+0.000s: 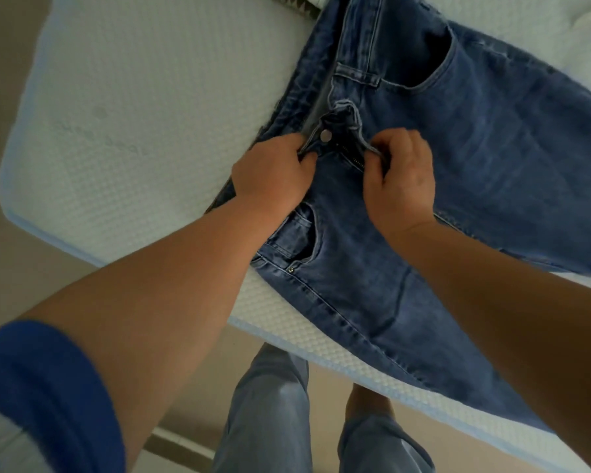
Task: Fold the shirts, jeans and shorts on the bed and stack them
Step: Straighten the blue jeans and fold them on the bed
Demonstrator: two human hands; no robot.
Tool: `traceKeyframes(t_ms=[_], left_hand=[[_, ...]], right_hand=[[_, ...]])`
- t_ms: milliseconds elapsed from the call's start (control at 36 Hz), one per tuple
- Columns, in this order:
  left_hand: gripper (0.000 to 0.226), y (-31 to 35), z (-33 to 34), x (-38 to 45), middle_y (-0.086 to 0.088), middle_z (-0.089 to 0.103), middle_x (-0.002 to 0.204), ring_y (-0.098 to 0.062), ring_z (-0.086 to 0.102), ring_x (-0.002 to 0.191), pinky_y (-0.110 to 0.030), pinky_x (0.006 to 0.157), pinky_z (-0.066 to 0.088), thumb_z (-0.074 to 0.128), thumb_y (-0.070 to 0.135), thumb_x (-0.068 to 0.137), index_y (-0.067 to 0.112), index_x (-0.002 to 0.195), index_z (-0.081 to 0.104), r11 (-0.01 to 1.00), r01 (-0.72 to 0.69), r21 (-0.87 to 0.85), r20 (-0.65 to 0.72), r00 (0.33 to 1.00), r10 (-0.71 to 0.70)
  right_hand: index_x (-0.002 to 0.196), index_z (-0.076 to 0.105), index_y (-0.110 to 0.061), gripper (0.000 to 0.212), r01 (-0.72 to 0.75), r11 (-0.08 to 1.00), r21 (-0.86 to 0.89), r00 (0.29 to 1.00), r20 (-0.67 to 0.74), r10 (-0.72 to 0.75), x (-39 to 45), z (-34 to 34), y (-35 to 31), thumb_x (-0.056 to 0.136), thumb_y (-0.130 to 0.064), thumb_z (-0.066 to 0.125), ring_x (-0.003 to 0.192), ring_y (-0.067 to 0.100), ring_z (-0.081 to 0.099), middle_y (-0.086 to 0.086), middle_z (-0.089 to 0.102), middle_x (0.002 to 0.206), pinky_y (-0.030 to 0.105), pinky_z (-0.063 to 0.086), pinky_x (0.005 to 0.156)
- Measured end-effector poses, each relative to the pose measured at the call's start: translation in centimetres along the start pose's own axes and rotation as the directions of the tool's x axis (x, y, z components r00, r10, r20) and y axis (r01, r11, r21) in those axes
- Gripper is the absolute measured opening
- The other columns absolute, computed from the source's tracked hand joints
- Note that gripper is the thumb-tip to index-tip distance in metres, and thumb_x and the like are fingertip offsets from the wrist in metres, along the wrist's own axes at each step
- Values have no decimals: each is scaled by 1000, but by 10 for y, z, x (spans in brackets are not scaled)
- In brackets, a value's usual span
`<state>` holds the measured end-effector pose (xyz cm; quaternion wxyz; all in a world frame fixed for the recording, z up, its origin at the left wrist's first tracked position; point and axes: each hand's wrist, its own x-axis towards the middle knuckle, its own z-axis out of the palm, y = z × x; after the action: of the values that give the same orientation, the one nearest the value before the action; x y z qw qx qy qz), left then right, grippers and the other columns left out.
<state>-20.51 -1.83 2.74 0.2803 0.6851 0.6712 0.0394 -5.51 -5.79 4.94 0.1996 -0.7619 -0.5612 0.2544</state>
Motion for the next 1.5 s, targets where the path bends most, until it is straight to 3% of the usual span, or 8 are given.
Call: traceKeyframes(t_ms=[278,444,722,833,944,1111,1278,1500], left_hand=[[41,3,-11,-16,-9,57,106,-28,52,101,-35,83,32,66,36,75,12,107,57,976,-213,54,-257,941,219],[73,-37,14,-42,-9,28,153,-32,15,143,-59,110,1,43,57,88,15,146,30,810,-453,373,248,890,384],[91,-36,16,-31,0,-5,159,-25,-16,143,-59,104,-18,12,76,78,23,150,0,797,-432,423,391,880,269],[54,-20,-2,-29,-11,46,138,-31,28,136,-50,107,13,57,41,84,16,131,53,912,-370,176,95,929,358],[30,9,-15,0,-3,60,104,-17,54,98,-19,82,32,54,19,88,14,116,63,967,-60,-246,-6,998,60],[29,47,-24,41,-11,67,91,-19,67,73,-27,61,52,52,40,90,12,87,61,488,628,-606,557,773,-304],[71,48,-26,61,-13,70,104,-26,67,95,-38,85,53,47,68,80,5,107,66,-9,776,-631,774,630,54],[50,77,-20,82,-19,66,108,-33,64,99,-44,93,50,42,42,93,1,109,64,-172,737,-653,678,671,301]], right_hand=[[108,59,-2,21,38,999,-24,999,15,-37,-4,6,1,90,-10,52,96,32,50,16,57,104,37,41,83],[137,42,-11,54,142,960,-241,961,265,-76,-7,12,13,88,-24,60,121,30,38,12,43,134,37,30,100],[147,23,-12,76,236,908,-346,918,386,-91,-11,7,19,87,-45,57,132,29,27,9,31,145,40,20,109],[134,45,-13,57,146,953,-264,968,236,-83,3,-2,13,86,-41,60,122,28,37,8,44,132,38,29,101],[134,42,-14,59,136,937,-323,963,265,-49,18,-3,7,85,-39,61,120,29,37,10,44,129,39,31,99],[114,58,-13,25,-20,989,-145,974,220,52,37,1,1,92,-25,53,101,25,51,7,57,106,33,40,80],[85,55,-12,4,0,981,192,1000,-26,5,18,-20,-4,88,-13,57,80,15,45,-9,43,82,16,30,65],[97,64,0,15,83,982,171,996,-31,-78,15,-19,-12,87,-9,59,109,28,53,12,60,114,23,38,91]])
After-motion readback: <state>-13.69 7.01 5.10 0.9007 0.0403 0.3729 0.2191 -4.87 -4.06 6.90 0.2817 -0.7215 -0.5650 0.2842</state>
